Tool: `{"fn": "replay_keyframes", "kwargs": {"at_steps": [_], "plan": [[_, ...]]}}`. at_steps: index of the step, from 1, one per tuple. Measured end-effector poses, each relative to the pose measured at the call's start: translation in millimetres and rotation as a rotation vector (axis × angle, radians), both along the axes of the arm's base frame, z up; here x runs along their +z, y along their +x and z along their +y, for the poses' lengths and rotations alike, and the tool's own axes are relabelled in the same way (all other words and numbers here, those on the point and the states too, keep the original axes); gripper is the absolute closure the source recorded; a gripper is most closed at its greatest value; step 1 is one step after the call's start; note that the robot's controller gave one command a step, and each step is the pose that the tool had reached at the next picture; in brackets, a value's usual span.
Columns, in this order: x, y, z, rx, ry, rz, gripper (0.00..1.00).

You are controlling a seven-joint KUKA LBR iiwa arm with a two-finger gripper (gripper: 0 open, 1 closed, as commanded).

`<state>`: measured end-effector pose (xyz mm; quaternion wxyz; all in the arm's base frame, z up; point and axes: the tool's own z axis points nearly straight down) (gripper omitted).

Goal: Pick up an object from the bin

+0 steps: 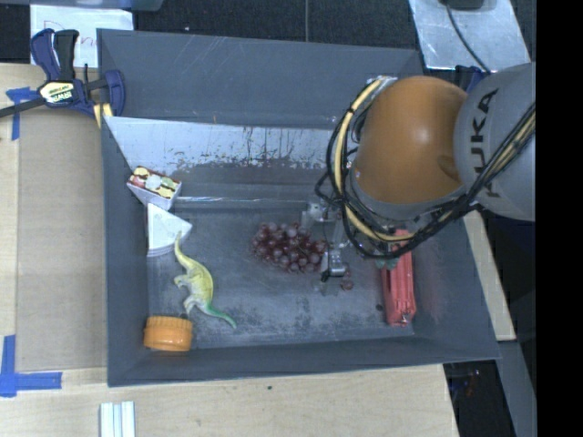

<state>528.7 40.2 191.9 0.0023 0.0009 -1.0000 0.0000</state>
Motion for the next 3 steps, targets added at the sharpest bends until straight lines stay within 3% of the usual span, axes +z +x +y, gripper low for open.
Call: {"fn": "replay_keyframes", "kwargs": {"at_steps": [1,2,3], "plan": [[3.6,1.7,0.1,-0.002,0.000,-0.008,0.00],[-43.6,-9.7,23.0,-0.049,0.001,-0.011,0.00],[-69.3,19.9,33.2,-0.074,0.001,-0.016,0.00]]}}
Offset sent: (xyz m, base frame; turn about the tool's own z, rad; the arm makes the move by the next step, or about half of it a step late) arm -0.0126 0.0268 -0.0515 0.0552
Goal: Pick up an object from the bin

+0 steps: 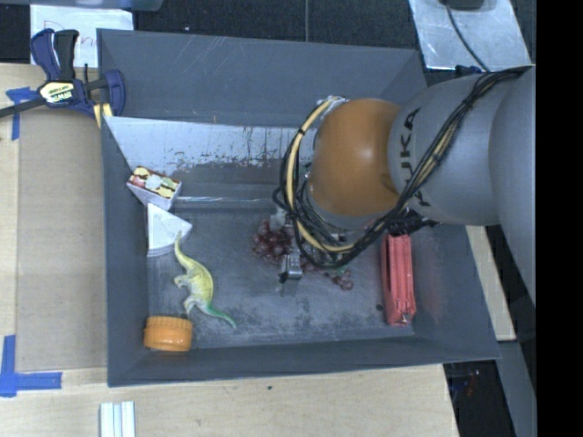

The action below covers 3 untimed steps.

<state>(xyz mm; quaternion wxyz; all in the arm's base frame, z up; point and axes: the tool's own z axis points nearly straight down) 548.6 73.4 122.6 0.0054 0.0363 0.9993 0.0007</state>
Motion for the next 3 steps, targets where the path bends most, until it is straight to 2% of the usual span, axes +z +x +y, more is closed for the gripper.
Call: {"fn": "replay_keyframes", "kwargs": {"at_steps": [1,2,3], "plan": [[-13.4,4.2,-14.2,-0.007,0.001,0.002,0.00],[-14.6,17.8,-26.2,0.034,0.000,0.008,0.00],[-15.7,41.3,-34.1,0.072,-0.001,0.001,0.00]]}}
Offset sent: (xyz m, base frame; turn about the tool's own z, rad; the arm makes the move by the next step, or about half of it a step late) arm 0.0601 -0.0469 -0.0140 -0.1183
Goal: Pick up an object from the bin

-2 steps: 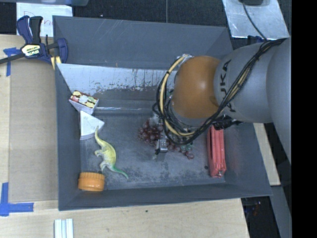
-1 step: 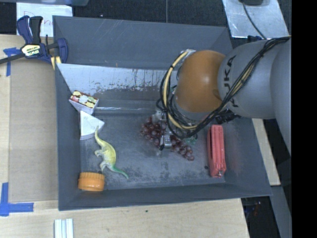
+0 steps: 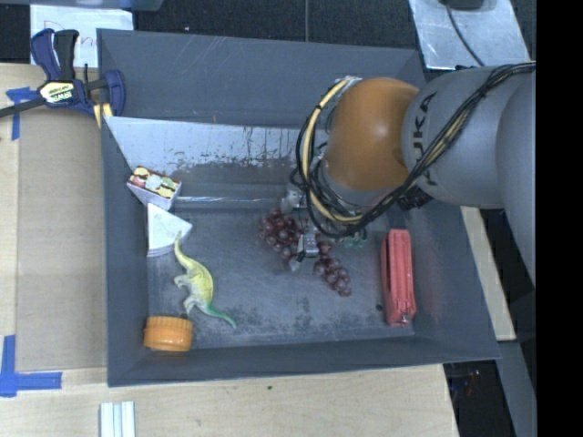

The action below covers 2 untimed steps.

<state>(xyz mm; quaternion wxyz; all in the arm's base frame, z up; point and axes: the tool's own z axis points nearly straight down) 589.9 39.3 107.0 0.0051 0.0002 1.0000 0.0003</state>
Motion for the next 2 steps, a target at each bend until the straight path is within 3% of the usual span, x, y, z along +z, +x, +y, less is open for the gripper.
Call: {"fn": "replay_keyframes", "kwargs": {"at_steps": [1,2], "plan": [[-2.3,-11.9,-14.5,0.062,0.000,-0.004,0.00],[-17.1,6.4,-17.7,-0.014,0.002,-0.006,0.00]]}}
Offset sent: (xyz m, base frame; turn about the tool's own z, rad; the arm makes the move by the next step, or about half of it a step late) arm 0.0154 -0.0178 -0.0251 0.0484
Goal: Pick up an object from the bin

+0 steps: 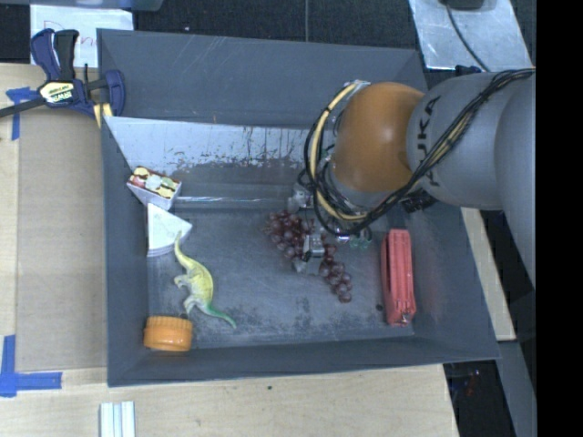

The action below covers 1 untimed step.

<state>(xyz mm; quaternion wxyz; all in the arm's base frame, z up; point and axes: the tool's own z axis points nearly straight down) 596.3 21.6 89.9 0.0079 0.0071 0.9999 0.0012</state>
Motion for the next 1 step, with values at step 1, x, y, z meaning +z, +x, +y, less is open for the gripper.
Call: {"fn": "replay_keyframes", "kwargs": {"at_steps": [1], "plan": [[-9.5,-3.1,1.6,-0.007,-0.001,-0.003,0.00]]}}
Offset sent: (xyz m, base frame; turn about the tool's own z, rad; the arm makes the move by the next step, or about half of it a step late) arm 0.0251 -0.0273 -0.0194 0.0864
